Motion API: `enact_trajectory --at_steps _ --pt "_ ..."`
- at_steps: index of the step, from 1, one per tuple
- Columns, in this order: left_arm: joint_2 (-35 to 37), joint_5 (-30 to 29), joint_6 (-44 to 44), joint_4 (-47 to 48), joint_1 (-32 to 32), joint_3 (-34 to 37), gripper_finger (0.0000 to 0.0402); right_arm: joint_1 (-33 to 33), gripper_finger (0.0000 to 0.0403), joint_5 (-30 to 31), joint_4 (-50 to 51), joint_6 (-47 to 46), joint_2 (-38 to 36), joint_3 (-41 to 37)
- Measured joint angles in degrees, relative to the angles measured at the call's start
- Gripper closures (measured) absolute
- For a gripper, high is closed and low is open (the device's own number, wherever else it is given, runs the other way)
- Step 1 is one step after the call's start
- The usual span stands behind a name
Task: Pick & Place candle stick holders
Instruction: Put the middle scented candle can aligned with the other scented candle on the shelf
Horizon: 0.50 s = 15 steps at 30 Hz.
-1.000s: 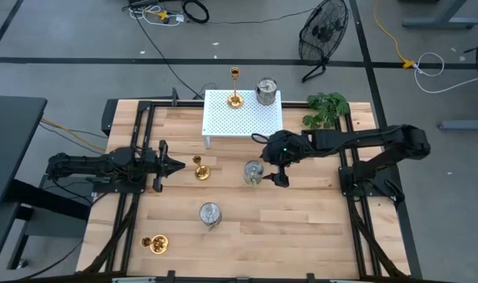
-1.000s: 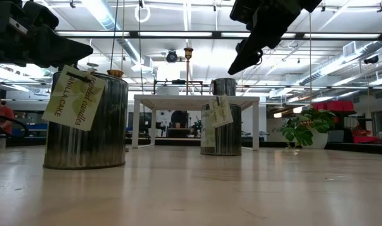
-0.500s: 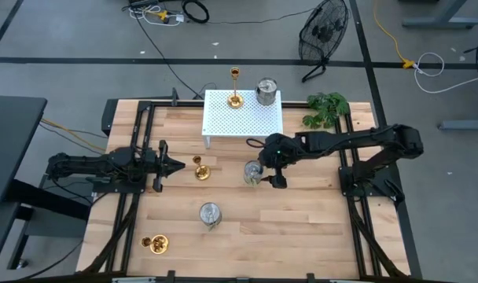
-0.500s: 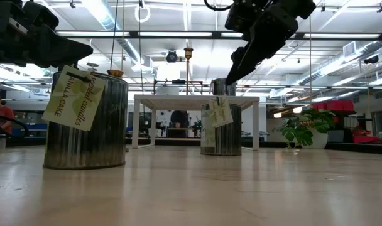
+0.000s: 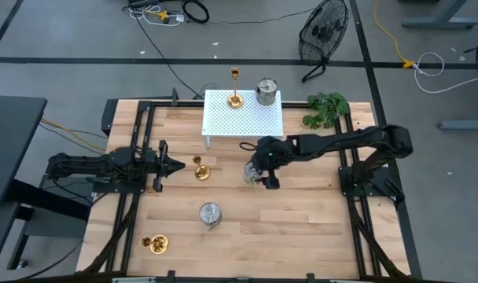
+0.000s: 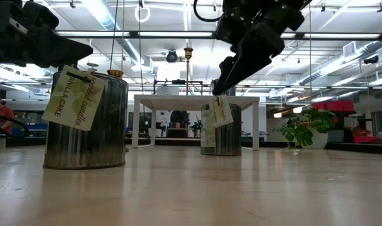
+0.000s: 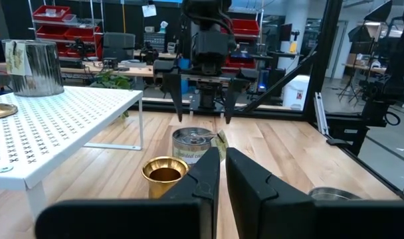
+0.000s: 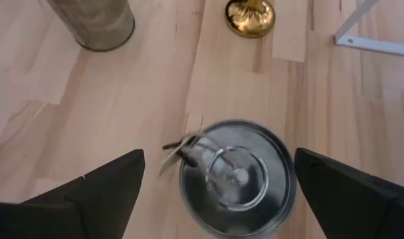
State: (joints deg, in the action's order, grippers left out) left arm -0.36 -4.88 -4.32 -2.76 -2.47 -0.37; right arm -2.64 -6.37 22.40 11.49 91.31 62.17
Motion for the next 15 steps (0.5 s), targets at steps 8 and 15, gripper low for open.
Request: enact_trajectory --at_steps 8,15 --pt "0.0 0.0 0.0 0.0 0.0 0.0 0.0369 -1.3 0.0011 0.0 -2.0 0.0 2.1 0.0" --pt "0.0 0.0 0.0 0.0 0.0 0.0 0.0369 -3.0 0.0011 -0.1 -1.1 -0.2 1.9 0.0"
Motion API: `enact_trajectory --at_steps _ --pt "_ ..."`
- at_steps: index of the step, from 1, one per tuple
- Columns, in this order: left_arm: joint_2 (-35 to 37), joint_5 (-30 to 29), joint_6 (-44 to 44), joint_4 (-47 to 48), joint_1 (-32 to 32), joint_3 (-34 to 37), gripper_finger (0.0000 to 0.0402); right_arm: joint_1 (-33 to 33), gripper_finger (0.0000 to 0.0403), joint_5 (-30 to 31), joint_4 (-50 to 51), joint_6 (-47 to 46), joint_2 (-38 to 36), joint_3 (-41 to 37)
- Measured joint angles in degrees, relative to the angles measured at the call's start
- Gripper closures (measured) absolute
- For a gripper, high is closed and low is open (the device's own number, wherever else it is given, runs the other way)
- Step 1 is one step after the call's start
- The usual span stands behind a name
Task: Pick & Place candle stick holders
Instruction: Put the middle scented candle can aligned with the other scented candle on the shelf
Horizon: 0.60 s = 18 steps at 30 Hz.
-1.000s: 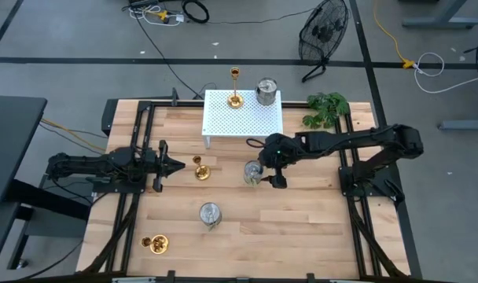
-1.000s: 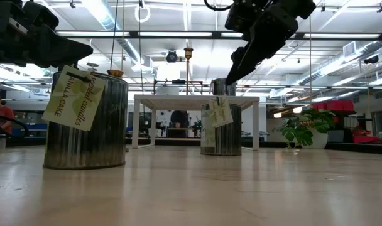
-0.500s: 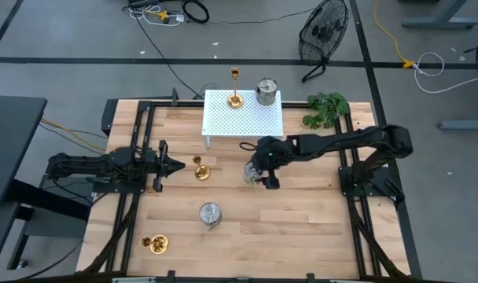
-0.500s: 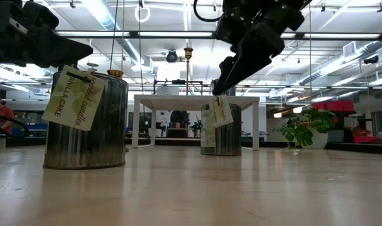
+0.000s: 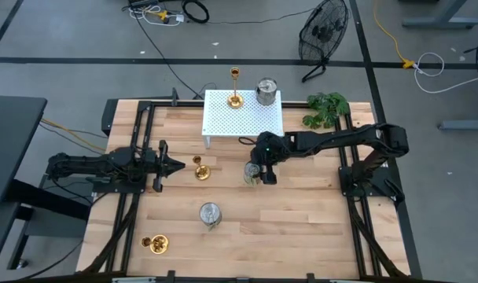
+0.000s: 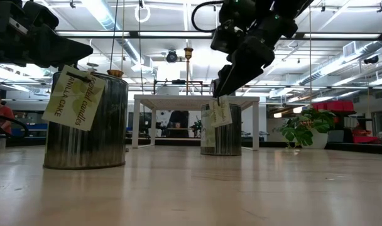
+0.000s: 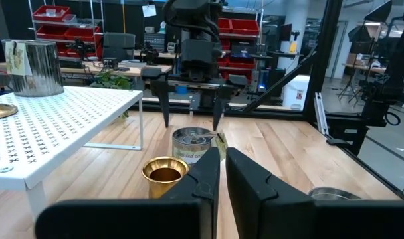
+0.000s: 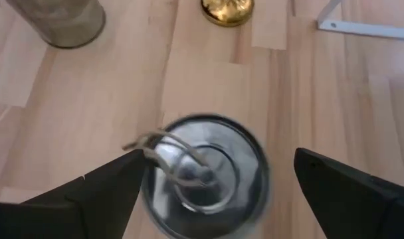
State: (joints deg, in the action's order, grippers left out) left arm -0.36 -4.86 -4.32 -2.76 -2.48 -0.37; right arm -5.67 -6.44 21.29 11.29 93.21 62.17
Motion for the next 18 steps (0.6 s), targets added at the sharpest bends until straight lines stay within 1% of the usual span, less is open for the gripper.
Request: enact_trajectory --at_steps 3,6,11,18 --pt "0.0 0.0 0.0 0.0 0.0 0.0 0.0369 -0.1 0.0011 -0.2 2.4 1.2 -1.4 0.0" --pt "0.0 0.0 0.0 0.0 0.0 0.0 0.0369 0.0 0.0011 -1.8 3.8 4.6 -2.8 0.0" --pt "0.0 0.0 0.0 0.0 0.0 0.0 0.0369 0.0 0.0011 -4.7 4.9 7.7 -2.8 0.0" --pt "0.0 0.0 0.0 0.0 0.0 0.0 0.0369 -0.6 0.0011 -5.1 5.3 13.5 -2.6 0.0"
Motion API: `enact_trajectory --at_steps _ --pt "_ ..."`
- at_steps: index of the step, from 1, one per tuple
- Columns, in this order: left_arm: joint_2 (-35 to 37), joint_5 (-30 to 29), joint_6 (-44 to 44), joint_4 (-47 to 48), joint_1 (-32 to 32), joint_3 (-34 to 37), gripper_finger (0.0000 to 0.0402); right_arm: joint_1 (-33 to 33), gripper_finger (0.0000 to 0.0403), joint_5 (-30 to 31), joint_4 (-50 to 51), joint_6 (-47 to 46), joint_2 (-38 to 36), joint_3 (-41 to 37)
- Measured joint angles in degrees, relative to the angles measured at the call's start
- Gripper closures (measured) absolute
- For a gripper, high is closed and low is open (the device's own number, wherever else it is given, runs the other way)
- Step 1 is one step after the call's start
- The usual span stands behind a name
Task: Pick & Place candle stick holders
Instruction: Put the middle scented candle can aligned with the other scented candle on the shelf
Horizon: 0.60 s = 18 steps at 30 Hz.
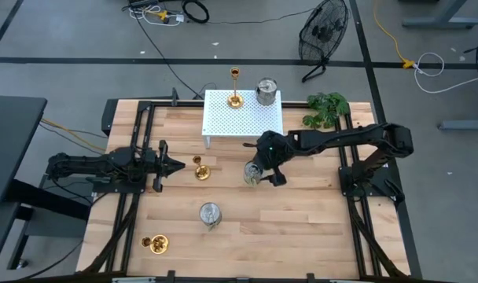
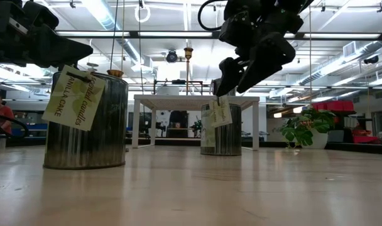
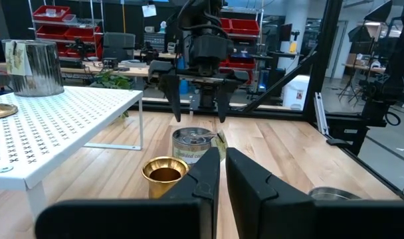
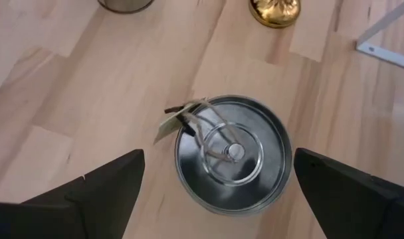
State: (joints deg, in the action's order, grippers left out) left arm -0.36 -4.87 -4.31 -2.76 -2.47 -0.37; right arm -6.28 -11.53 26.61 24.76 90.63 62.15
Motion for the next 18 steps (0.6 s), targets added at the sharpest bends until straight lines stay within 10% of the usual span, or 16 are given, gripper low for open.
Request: enact_trajectory --at_steps 18 --pt "0.0 0.0 0.0 0.0 0.0 0.0 0.0369 -0.8 0.0011 0.1 -2.7 5.2 4.5 0.0"
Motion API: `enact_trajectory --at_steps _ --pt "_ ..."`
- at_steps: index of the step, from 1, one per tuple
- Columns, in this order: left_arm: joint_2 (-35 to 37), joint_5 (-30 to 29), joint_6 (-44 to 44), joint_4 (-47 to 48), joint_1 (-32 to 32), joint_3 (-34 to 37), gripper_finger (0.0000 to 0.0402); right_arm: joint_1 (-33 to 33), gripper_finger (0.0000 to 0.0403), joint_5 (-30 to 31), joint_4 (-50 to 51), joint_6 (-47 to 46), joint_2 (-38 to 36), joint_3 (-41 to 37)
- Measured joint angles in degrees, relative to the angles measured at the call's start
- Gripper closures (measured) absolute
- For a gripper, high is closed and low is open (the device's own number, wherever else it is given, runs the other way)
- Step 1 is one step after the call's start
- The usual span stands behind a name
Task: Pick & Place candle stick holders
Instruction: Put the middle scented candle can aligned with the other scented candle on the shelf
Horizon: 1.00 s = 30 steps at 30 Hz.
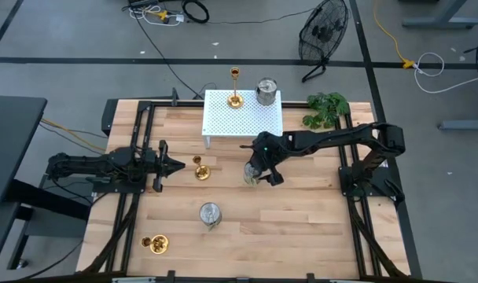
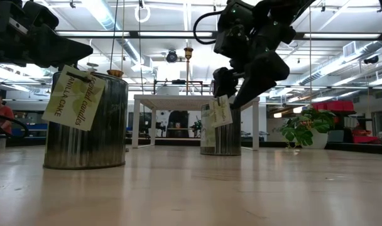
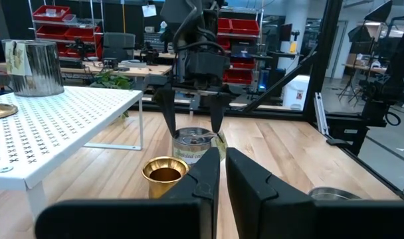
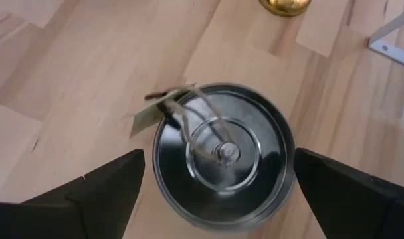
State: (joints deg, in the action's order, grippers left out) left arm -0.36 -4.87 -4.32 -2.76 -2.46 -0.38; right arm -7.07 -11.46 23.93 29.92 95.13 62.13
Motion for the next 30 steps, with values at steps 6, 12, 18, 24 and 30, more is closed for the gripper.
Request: enact_trajectory --at_steps 6,12,18,24,30 --pt "0.0 0.0 0.0 0.0 0.0 0.0 0.0369 -0.4 0.0011 0.0 -1.1 -0.8 0.1 0.0" --pt "0.0 0.0 0.0 0.0 0.0 0.0 0.0369 -0.5 0.0011 0.0 -1.1 -2.3 0.0 0.0" --pt "0.0 0.0 0.0 0.0 0.0 0.0 0.0369 -0.4 0.0011 0.6 -0.2 -5.7 -1.5 0.0" --pt "0.0 0.0 0.0 0.0 0.0 0.0 0.0369 0.4 0.0011 7.0 -0.4 -9.3 -3.9 0.0" --pt "0.0 0.0 0.0 0.0 0.0 0.0 0.0369 0.4 0.0011 11.0 -1.1 -14.3 -4.2 0.0"
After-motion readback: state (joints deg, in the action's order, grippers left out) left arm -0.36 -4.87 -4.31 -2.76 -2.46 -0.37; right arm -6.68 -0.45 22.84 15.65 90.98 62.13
